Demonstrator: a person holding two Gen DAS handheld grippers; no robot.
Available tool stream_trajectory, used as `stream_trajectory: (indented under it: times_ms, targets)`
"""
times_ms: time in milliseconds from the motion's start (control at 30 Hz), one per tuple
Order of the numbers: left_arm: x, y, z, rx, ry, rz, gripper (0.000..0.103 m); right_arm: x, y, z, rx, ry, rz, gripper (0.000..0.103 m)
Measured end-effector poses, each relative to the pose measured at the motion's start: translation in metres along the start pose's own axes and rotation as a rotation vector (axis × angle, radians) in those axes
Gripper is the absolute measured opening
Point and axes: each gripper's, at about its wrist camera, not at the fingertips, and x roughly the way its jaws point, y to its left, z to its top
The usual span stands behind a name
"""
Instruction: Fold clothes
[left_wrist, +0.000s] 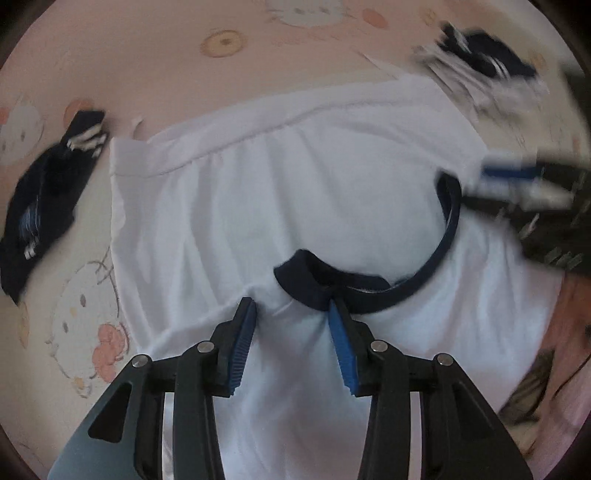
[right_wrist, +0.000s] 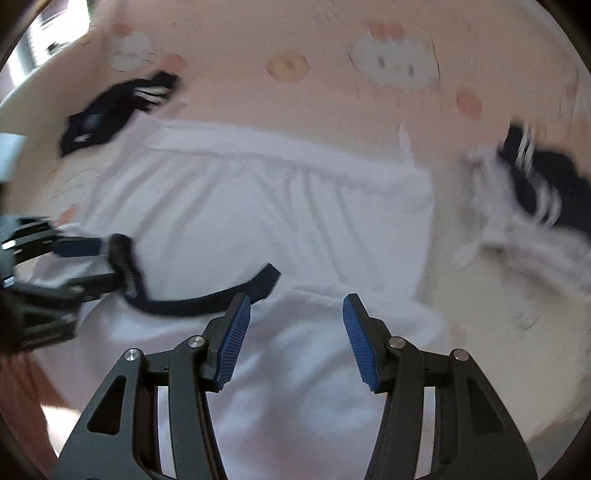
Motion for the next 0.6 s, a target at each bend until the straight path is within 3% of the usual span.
stream_trajectory:
  times_ms: [167,300,433,500,567,600]
  targets:
    - [-0.004,0.038,0.006,-0.225,-0.079,-0.073,0.045,0.000,-0.030,-0.013,0.175,-0.048,-0.093,0.057]
    - [-0.022,0.052,0.003,-0.304,-0.163,-0.111,0.045,-0.016,-0.044,-0.022,0.246,-0.076,-0.094,0.057]
    - [-0.041,0.032,-0.002,-0.194,-0.290,0.090,0.045,-0.035,-0.030,-0.023,0.172,-0.148,-0.046,0.058]
    - [-0.025,0.024,-0.007,-0.162,-0.230,0.132,0.045,-0.024,-0.016,-0.024,0.089,-0.104,-0.064,0.058]
    - [-0.007,0.028,-0.015,-0.168,-0.164,0.184,0.048,-0.017,-0.019,-0.026,0.096,-0.084,-0.091,0.058]
    - [-0.007,0.036,-0.016,-0.201,-0.170,0.167,0.049,-0.014,-0.022,-0.028,0.109,-0.077,-0.105,0.063]
